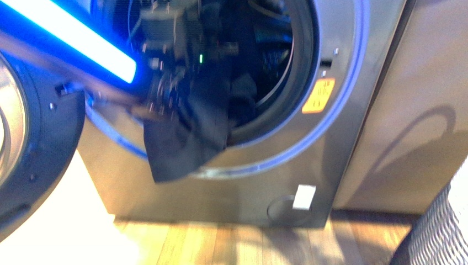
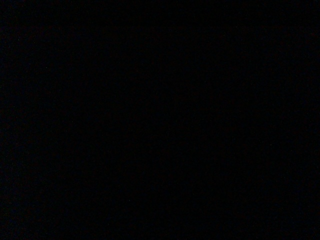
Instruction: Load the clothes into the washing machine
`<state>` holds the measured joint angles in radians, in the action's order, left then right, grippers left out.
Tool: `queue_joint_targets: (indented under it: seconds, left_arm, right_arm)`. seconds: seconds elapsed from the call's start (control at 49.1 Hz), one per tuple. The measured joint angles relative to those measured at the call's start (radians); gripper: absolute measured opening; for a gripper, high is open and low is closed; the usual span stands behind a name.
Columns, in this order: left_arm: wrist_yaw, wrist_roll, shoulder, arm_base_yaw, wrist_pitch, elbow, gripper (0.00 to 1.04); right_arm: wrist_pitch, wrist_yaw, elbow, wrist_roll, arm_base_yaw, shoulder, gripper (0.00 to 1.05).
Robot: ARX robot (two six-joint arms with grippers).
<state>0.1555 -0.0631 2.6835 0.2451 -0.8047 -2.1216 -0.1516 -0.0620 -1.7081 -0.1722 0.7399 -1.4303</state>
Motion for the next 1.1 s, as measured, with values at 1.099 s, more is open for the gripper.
queue_joint_targets:
  seconds: [1.099]
  left_arm:
    - [-0.021, -0.034, 0.356, 0.006, 0.718, -0.758, 0.52]
  right_arm:
    - [0.0, 0.0, 0.0, 0.0, 0.0, 0.0, 0.97]
